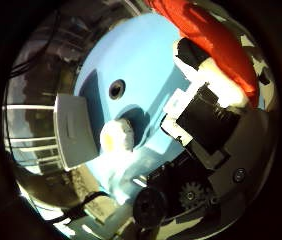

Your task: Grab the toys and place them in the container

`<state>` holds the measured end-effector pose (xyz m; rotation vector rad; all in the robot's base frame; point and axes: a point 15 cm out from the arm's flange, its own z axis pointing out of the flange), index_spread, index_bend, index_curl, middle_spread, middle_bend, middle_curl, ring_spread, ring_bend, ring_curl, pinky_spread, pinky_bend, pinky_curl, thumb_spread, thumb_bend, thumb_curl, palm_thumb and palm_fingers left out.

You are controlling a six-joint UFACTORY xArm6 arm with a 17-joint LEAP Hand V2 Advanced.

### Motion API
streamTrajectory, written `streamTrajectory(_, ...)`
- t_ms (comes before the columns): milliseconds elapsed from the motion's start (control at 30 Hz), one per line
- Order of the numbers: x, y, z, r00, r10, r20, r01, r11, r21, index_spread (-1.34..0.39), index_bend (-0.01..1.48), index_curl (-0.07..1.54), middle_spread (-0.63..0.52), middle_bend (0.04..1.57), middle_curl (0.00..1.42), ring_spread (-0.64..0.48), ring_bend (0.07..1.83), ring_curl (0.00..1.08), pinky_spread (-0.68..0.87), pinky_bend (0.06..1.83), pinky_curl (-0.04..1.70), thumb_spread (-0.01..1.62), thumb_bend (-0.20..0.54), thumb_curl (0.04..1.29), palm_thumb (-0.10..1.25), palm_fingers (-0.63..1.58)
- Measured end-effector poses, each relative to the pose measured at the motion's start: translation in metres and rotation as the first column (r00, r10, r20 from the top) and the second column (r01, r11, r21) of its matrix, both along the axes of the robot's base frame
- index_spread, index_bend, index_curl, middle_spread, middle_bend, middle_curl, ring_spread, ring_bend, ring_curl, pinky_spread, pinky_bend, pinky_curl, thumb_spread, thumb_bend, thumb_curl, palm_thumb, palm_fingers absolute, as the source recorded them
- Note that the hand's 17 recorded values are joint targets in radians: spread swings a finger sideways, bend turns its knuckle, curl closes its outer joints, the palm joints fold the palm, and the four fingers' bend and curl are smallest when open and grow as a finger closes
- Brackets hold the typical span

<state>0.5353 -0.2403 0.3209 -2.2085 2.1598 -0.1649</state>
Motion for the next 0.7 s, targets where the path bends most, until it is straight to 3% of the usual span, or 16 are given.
streamTrajectory(200,-0.030,0.099,0.130,0.982,0.150,0.119,-0.145,0.988,-0.044,-0.76,0.67,0.29,-0.22,1.15,0.97,-0.09,1.41,0.77,0.20,1.54,0.63,1.11,-0.010,0.59,1.03,0.98)
streamTrajectory(333,-0.047,0.189,0.178,0.940,0.294,0.171,-0.288,0.956,-0.061,-0.81,0.74,0.33,-0.22,1.19,1.01,-0.10,1.44,0.79,0.17,1.58,0.67,1.11,-0.017,0.62,1.01,0.93)
streamTrajectory(567,-0.076,0.343,0.191,0.863,0.474,0.175,-0.478,0.878,-0.024,-0.87,0.81,0.42,-0.22,1.23,1.05,-0.11,1.48,0.81,0.15,1.61,0.72,1.10,-0.017,0.66,0.99,0.88)
streamTrajectory(700,-0.094,0.438,0.163,0.822,0.555,0.125,-0.561,0.828,0.017,-0.88,0.83,0.45,-0.22,1.24,1.06,-0.12,1.50,0.81,0.14,1.62,0.73,1.10,-0.019,0.68,0.98,0.86)
